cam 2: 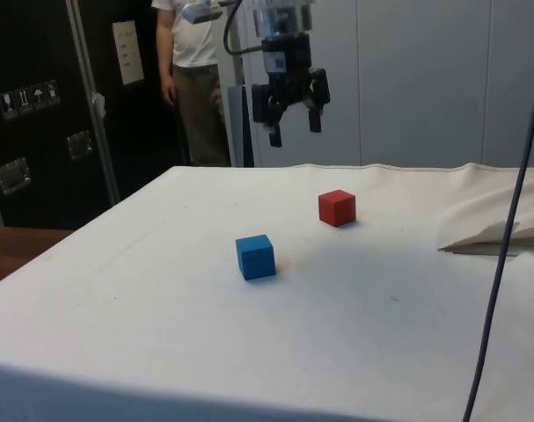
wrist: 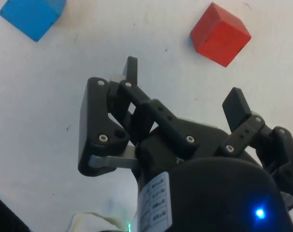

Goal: Stack the two cubes.

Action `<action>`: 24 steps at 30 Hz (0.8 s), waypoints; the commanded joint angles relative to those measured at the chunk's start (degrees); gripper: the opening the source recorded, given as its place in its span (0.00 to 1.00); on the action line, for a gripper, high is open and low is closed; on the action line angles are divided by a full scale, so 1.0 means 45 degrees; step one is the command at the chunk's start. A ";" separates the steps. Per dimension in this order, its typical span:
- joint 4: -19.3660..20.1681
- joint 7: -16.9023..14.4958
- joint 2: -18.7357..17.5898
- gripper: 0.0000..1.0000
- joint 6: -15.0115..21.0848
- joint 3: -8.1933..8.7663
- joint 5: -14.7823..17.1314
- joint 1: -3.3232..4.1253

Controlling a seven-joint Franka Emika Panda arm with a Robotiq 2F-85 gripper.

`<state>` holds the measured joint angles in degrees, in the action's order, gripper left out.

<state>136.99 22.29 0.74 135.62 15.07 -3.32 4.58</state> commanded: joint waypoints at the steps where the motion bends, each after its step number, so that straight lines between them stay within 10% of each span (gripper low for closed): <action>1: 0.0089 -0.0064 -0.0051 1.00 0.0331 0.0013 0.0051 -0.0013; 24: 0.0611 -0.0331 -0.0955 1.00 0.2406 0.0255 0.0255 -0.0064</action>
<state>139.34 21.37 -3.90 145.76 16.50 -2.86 4.53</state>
